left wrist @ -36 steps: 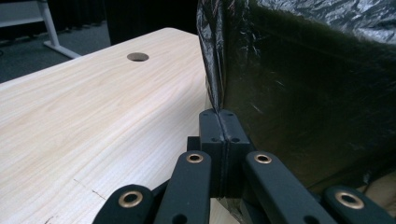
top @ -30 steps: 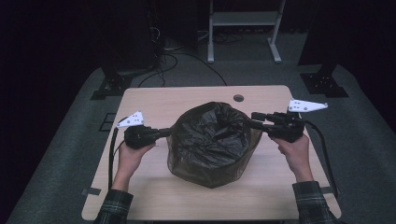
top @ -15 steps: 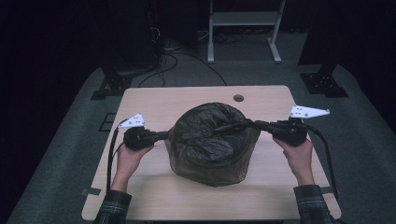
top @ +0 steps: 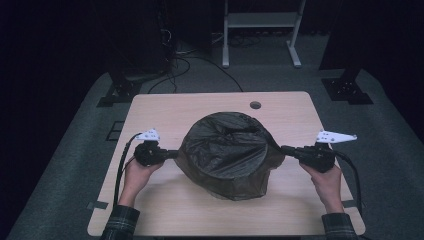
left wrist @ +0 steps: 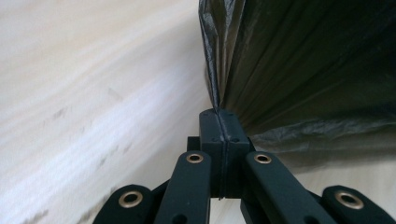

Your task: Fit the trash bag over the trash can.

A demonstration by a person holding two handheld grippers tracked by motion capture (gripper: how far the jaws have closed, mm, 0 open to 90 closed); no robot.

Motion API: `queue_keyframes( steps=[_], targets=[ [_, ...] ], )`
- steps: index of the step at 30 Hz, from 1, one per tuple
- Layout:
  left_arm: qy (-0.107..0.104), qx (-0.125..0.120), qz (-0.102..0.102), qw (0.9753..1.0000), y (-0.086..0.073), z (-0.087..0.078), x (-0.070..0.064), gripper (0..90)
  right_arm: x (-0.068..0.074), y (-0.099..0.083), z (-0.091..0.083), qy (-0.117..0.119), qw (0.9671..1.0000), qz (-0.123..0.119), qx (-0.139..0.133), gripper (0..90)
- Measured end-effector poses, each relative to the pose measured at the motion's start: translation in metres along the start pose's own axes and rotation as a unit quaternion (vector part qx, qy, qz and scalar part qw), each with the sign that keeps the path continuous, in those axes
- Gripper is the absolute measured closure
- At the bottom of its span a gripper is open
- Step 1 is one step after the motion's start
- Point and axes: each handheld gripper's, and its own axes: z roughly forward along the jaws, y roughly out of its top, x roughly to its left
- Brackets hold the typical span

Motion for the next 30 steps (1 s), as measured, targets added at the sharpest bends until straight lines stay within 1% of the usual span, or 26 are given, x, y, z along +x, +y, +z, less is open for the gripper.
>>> queue_keyframes(
  steps=[1, 4, 5, 6, 7, 8, 9, 10, 11, 12, 13, 14, 15, 16, 17, 18, 19, 21, 22, 23, 24, 25, 26, 27, 28, 30],
  targets=[
    [-0.002, 0.007, 0.000, 1.0000, -0.002, 0.001, 0.000, 89.8, 0.000, -0.002, 0.001, -0.004, 1.0000, -0.002, 0.006, 90.0],
    [-0.006, 0.006, 0.005, 1.0000, -0.004, 0.002, -0.001, 89.7, -0.002, -0.005, 0.000, -0.002, 1.0000, 0.001, 0.007, 90.0],
    [-0.007, -0.006, 0.007, 0.9999, -0.004, -0.001, -0.002, 84.9, -0.001, -0.004, -0.002, -0.005, 1.0000, -0.003, 0.000, 87.1],
    [-0.007, -0.006, 0.007, 0.9999, -0.004, -0.001, -0.002, 81.1, -0.001, -0.004, -0.002, -0.005, 1.0000, -0.003, 0.000, 87.1],
    [-0.007, -0.013, 0.010, 0.9998, -0.003, -0.004, -0.003, 73.6, 0.000, -0.002, -0.005, -0.012, 0.9999, -0.002, -0.012, 72.7],
    [-0.015, -0.037, 0.014, 0.9991, -0.001, -0.011, -0.005, 68.7, 0.000, -0.001, -0.007, -0.008, 0.9998, -0.002, -0.020, 67.9],
    [-0.015, -0.037, 0.014, 0.9991, -0.001, -0.011, -0.005, 65.9, 0.000, -0.001, -0.007, -0.008, 0.9998, -0.002, -0.020, 67.9],
    [-0.019, -0.047, 0.016, 0.9986, -0.001, -0.016, -0.007, 65.9, 0.001, 0.001, -0.009, -0.008, 0.9996, -0.003, -0.028, 63.1],
    [-0.029, -0.067, 0.020, 0.9971, 0.001, -0.026, -0.011, 56.7, 0.006, 0.005, -0.014, -0.002, 0.9991, -0.006, -0.042, 59.9],
    [-0.029, -0.067, 0.020, 0.9971, 0.001, -0.026, -0.011, 53.6, 0.006, 0.005, -0.014, -0.002, 0.9991, -0.006, -0.042, 59.9],
    [-0.036, -0.077, 0.022, 0.9962, 0.002, -0.031, -0.014, 53.6, 0.009, 0.006, -0.016, 0.001, 0.9988, -0.010, -0.047, 57.6],
    [-0.048, -0.095, 0.030, 0.9939, 0.002, -0.040, -0.020, 46.7, 0.017, 0.009, -0.020, 0.011, 0.9987, -0.018, -0.047, 55.8],
    [-0.048, -0.095, 0.030, 0.9939, 0.002, -0.040, -0.020, 43.7, 0.022, 0.010, -0.021, 0.015, 0.9984, -0.026, -0.049, 54.0],
    [-0.052, -0.103, 0.036, 0.9927, 0.003, -0.045, -0.024, 43.7, 0.022, 0.010, -0.021, 0.015, 0.9984, -0.026, -0.049, 54.0],
    [-0.061, -0.117, 0.041, 0.9905, 0.003, -0.049, -0.029, 37.4, 0.034, 0.011, -0.023, 0.037, 0.9977, -0.034, -0.047, 48.1],
    [-0.068, -0.125, 0.044, 0.9889, 0.003, -0.052, -0.032, 37.4, 0.034, 0.011, -0.023, 0.037, 0.9977, -0.034, -0.047, 48.1],
    [-0.082, -0.147, 0.055, 0.9842, 0.004, -0.057, -0.040, 32.8, 0.041, 0.010, -0.022, 0.052, 0.9970, -0.040, -0.040, 42.6],
    [-0.088, -0.161, 0.067, 0.9807, 0.006, -0.060, -0.050, 27.1, 0.049, 0.009, -0.020, 0.062, 0.9962, -0.049, -0.036, 38.1],
    [-0.088, -0.161, 0.067, 0.9807, 0.006, -0.060, -0.050, 25.9, 0.049, 0.009, -0.020, 0.062, 0.9962, -0.049, -0.036, 38.1],
    [-0.099, -0.166, 0.073, 0.9785, 0.007, -0.059, -0.055, 24.8, 0.055, 0.008, -0.015, 0.074, 0.9953, -0.053, -0.032, 34.4],
    [-0.103, -0.167, 0.075, 0.9776, 0.008, -0.058, -0.057, 24.8, 0.055, 0.008, -0.015, 0.074, 0.9953, -0.053, -0.032, 34.4],
    [-0.108, -0.165, 0.082, 0.9770, 0.010, -0.053, -0.064, 22.8, 0.060, 0.007, -0.009, 0.078, 0.9949, -0.060, -0.026, 33.7],
    [-0.108, -0.165, 0.082, 0.9770, 0.010, -0.053, -0.064, 22.8, 0.060, 0.007, -0.009, 0.078, 0.9949, -0.060, -0.026, 33.7],
    [-0.100, -0.152, 0.090, 0.9792, 0.012, -0.046, -0.068, 23.0, 0.063, 0.008, -0.003, 0.078, 0.9945, -0.065, -0.023, 36.9],
    [-0.100, -0.152, 0.090, 0.9792, 0.012, -0.046, -0.068, 24.4, 0.063, 0.008, -0.003, 0.078, 0.9945, -0.065, -0.023, 36.9],
    [-0.095, -0.144, 0.097, 0.9803, 0.012, -0.039, -0.072, 35.8, 0.067, 0.010, 0.003, 0.081, 0.9937, -0.074, -0.022, 47.6]
  ],
)
